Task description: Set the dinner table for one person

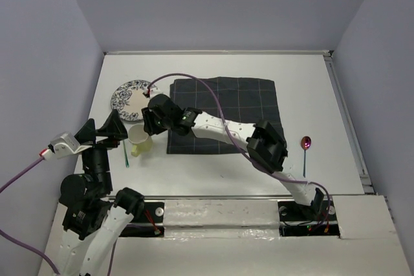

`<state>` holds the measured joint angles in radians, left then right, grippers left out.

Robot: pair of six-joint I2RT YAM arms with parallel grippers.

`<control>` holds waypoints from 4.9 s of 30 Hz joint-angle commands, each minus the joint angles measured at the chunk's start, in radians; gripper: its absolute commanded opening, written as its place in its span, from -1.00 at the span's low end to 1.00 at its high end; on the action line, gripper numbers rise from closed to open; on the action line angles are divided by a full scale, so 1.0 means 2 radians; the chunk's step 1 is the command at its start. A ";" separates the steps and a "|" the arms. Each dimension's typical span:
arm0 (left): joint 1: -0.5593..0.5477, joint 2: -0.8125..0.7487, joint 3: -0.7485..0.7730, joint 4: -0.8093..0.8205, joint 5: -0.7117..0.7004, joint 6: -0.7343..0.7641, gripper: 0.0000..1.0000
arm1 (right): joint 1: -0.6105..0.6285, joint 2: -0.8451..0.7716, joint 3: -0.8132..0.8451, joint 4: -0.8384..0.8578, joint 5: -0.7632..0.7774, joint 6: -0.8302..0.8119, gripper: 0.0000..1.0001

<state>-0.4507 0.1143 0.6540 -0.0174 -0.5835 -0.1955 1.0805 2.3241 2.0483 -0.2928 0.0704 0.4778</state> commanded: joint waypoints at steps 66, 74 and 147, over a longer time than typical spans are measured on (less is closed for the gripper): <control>0.004 0.053 -0.003 0.027 0.027 -0.005 0.98 | -0.465 -0.178 -0.200 0.020 0.070 -0.045 -1.00; 0.003 0.056 -0.002 0.026 0.026 -0.004 0.98 | -0.470 -0.171 -0.196 0.014 0.078 -0.047 -1.00; 0.303 0.644 -0.078 0.267 0.220 -0.398 0.81 | -0.197 -0.614 -0.625 0.166 -0.052 0.023 0.24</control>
<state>0.1482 1.3804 0.4572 0.4149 -0.1780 -0.9707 0.6762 1.0771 0.7822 -0.0204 -0.0139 0.5243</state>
